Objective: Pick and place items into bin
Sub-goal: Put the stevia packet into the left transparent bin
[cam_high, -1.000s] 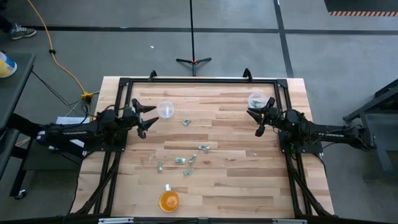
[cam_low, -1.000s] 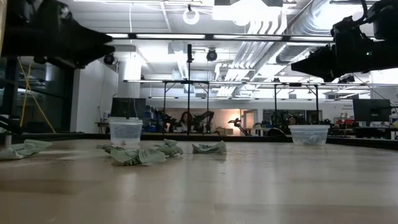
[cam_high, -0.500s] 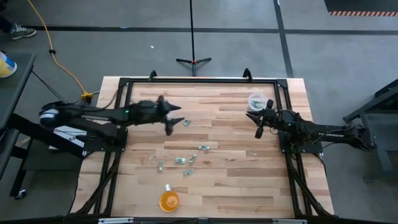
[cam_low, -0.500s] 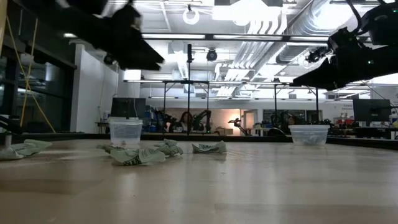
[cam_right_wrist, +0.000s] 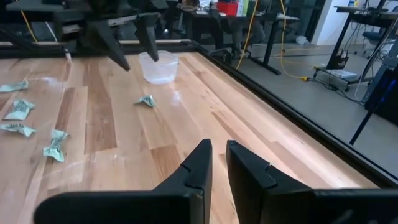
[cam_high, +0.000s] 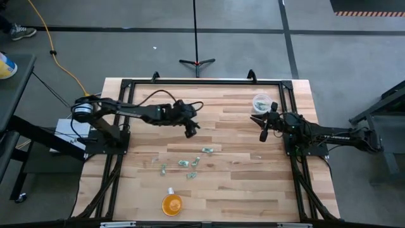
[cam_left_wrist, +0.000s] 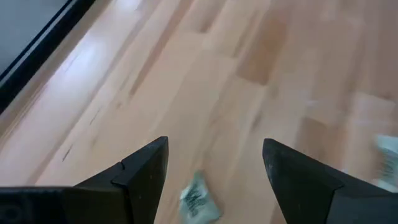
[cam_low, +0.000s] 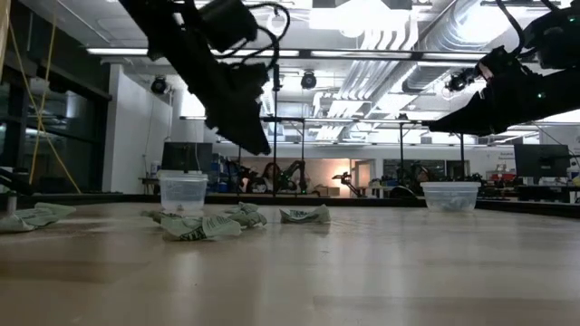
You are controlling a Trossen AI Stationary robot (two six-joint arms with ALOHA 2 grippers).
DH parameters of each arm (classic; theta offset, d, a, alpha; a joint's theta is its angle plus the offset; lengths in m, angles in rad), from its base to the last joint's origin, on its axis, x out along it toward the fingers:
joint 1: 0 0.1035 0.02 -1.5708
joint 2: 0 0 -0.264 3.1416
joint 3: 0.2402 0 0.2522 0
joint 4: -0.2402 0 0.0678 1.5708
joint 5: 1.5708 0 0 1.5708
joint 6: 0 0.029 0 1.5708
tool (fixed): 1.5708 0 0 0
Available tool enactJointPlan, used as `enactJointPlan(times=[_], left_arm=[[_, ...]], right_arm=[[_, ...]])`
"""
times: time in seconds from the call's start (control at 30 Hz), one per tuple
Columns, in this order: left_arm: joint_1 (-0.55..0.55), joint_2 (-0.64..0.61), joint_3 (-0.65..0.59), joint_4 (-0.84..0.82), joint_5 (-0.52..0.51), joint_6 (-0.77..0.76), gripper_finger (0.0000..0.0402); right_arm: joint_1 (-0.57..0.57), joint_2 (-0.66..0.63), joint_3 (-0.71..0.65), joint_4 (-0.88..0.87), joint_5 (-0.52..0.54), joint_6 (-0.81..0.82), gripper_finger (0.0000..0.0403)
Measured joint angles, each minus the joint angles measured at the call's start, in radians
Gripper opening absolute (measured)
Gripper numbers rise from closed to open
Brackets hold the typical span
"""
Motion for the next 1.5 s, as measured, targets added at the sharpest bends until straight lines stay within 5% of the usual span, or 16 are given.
enactJointPlan(times=[0.3, 1.2, 1.5], left_arm=[[0.057, 0.088, 0.012, -0.077, 0.045, -0.246, 0.0294], [0.059, 0.238, 0.015, 0.007, 0.053, -0.193, 0.0294], [0.06, 0.238, 0.126, -0.074, 0.049, -0.139, 0.0294]], right_arm=[[0.0, 0.0, 0.0, -0.022, -0.006, -0.024, 0.0048], [0.0, 0.0, 0.0, -0.035, -0.003, -0.048, 0.004], [0.0, 0.0, 0.0, -0.035, -0.003, -0.048, 0.0046]])
